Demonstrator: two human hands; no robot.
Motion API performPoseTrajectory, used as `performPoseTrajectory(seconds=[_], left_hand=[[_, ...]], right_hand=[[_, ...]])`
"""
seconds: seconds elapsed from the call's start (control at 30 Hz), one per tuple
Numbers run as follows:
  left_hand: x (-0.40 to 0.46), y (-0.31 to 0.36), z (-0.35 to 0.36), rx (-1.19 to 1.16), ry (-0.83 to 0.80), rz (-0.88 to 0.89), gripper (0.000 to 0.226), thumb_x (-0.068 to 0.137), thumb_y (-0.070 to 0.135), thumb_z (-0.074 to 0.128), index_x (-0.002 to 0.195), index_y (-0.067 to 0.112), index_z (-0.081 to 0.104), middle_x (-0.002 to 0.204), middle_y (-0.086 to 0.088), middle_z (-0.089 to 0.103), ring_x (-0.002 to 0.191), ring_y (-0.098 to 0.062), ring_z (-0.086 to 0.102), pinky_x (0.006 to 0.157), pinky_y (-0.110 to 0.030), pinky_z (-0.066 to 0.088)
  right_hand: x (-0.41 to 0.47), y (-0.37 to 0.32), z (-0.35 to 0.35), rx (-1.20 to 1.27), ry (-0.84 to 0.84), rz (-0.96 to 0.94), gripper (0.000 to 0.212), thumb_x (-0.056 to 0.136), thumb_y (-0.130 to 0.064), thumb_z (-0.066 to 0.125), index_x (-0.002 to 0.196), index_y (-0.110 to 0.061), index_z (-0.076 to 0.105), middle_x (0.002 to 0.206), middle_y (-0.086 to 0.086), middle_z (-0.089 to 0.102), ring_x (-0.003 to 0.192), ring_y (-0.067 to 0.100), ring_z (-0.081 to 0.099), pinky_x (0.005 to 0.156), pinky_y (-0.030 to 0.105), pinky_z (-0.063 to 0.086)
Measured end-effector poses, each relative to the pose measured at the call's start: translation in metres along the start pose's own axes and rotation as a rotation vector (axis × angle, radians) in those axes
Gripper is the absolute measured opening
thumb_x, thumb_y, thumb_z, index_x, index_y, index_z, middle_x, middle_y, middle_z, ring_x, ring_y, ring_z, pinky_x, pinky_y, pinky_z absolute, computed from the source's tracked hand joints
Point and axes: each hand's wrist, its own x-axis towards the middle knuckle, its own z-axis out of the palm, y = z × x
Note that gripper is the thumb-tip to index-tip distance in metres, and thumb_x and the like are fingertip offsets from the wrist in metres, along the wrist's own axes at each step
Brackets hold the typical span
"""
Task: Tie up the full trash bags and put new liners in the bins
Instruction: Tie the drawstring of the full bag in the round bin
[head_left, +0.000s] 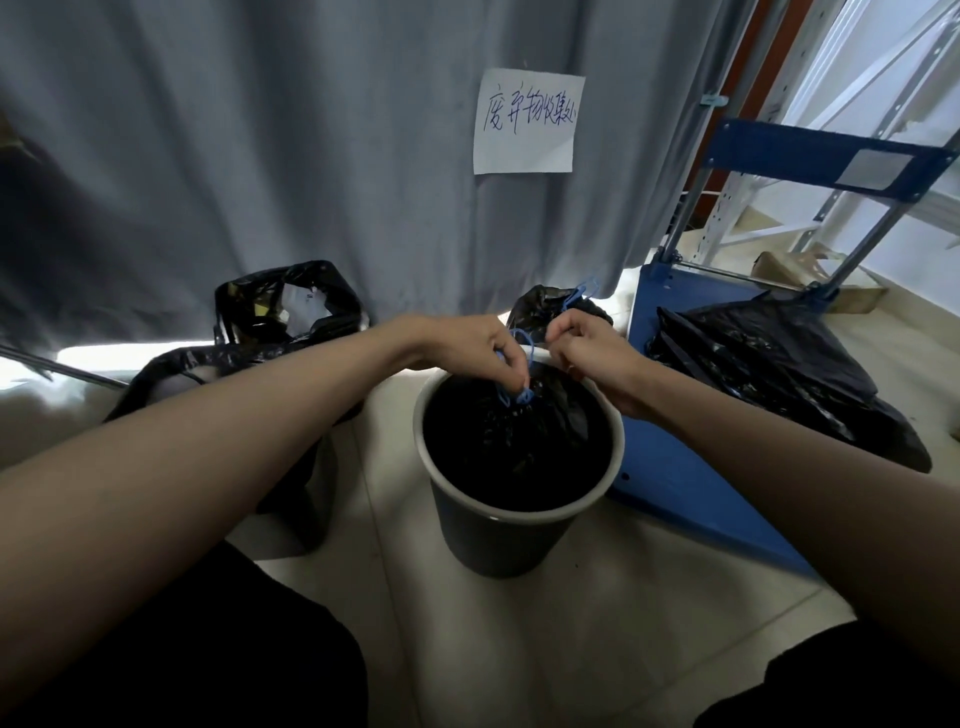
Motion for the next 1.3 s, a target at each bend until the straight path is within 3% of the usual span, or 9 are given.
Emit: performPoseTrajectory(seconds=[0.13, 0.3, 0.5, 0.6, 0.77, 0.97, 1.1, 1.2, 1.3], left_hand=[[-0.004, -0.005, -0.003, -0.123, -0.044, -0.088, 0.017, 0.086, 0.01, 0.059, 0.08, -0.005, 0.065, 0.077, -0.01, 0.051, 0.075, -0.02, 0.044, 0.071, -0.035, 0.037], [-0.003, -0.006, -0.011, -0.186, -0.02, -0.246, 0.024, 0.084, 0.01, 0.052, 0.061, 0.016, 0.047, 0.053, 0.005, 0.04, 0.053, -0.012, 0.031, 0.049, -0.019, 0.028], [0.0, -0.002, -0.012, -0.219, -0.035, -0.313, 0.018, 0.084, 0.013, 0.051, 0.066, 0.017, 0.052, 0.055, 0.006, 0.046, 0.051, -0.01, 0.034, 0.05, -0.021, 0.031], [0.0, -0.001, -0.011, -0.226, -0.029, -0.326, 0.013, 0.083, 0.013, 0.05, 0.07, 0.016, 0.054, 0.058, 0.005, 0.05, 0.051, -0.011, 0.034, 0.051, -0.021, 0.032], [0.002, 0.0, -0.009, -0.232, -0.016, -0.327, 0.013, 0.082, 0.012, 0.052, 0.069, 0.017, 0.054, 0.06, 0.003, 0.047, 0.05, -0.01, 0.034, 0.05, -0.021, 0.031], [0.003, -0.003, -0.011, -0.234, 0.017, -0.338, 0.015, 0.081, 0.012, 0.053, 0.067, 0.017, 0.055, 0.057, 0.004, 0.047, 0.049, -0.01, 0.034, 0.049, -0.02, 0.03], [0.004, -0.004, -0.014, -0.254, 0.068, -0.338, 0.016, 0.081, 0.008, 0.057, 0.066, 0.013, 0.054, 0.06, 0.001, 0.044, 0.049, -0.01, 0.035, 0.047, -0.02, 0.031], [0.003, -0.004, -0.018, -0.239, 0.051, -0.328, 0.003, 0.083, 0.01, 0.065, 0.081, 0.009, 0.063, 0.063, 0.001, 0.048, 0.051, -0.009, 0.035, 0.048, -0.018, 0.034], [0.001, -0.005, -0.02, -0.215, 0.062, -0.284, 0.007, 0.089, 0.007, 0.063, 0.09, 0.008, 0.069, 0.067, 0.0, 0.054, 0.055, -0.008, 0.035, 0.05, -0.016, 0.035]], right_hand=[[-0.01, -0.001, 0.001, -0.029, -0.052, -0.09, 0.03, 0.082, 0.01, 0.039, 0.073, -0.015, 0.053, 0.063, 0.006, 0.05, 0.056, 0.014, 0.042, 0.049, 0.02, 0.033], [-0.023, -0.002, 0.012, -0.127, -0.183, -0.203, 0.015, 0.089, -0.003, 0.056, 0.081, -0.007, 0.067, 0.07, 0.007, 0.06, 0.06, 0.01, 0.057, 0.051, 0.016, 0.041], [-0.026, -0.003, 0.02, -0.115, -0.078, -0.24, 0.011, 0.079, -0.004, 0.075, 0.087, 0.001, 0.068, 0.076, 0.018, 0.068, 0.07, 0.024, 0.065, 0.08, 0.042, 0.058], [-0.027, -0.004, 0.025, -0.15, 0.006, -0.251, 0.025, 0.071, -0.008, 0.084, 0.082, -0.001, 0.063, 0.083, 0.022, 0.071, 0.08, 0.034, 0.068, 0.084, 0.042, 0.056], [-0.027, -0.003, 0.03, -0.206, 0.072, -0.268, 0.022, 0.069, -0.011, 0.085, 0.074, -0.008, 0.065, 0.079, 0.017, 0.071, 0.069, 0.015, 0.062, 0.074, 0.024, 0.055], [-0.023, 0.001, 0.033, -0.204, 0.111, -0.254, 0.016, 0.072, -0.012, 0.083, 0.073, -0.004, 0.07, 0.073, 0.011, 0.071, 0.064, 0.01, 0.06, 0.078, 0.032, 0.057], [-0.022, 0.001, 0.034, -0.11, 0.109, -0.185, 0.014, 0.076, -0.008, 0.079, 0.076, 0.002, 0.069, 0.073, 0.019, 0.07, 0.064, 0.021, 0.065, 0.078, 0.038, 0.059], [-0.024, -0.003, 0.031, -0.045, 0.067, -0.105, 0.009, 0.08, -0.005, 0.074, 0.08, 0.002, 0.069, 0.075, 0.02, 0.068, 0.067, 0.026, 0.065, 0.074, 0.039, 0.061], [-0.026, -0.01, 0.027, -0.007, -0.004, -0.021, 0.004, 0.08, 0.0, 0.07, 0.078, -0.001, 0.067, 0.077, 0.015, 0.065, 0.068, 0.022, 0.06, 0.067, 0.032, 0.058]])
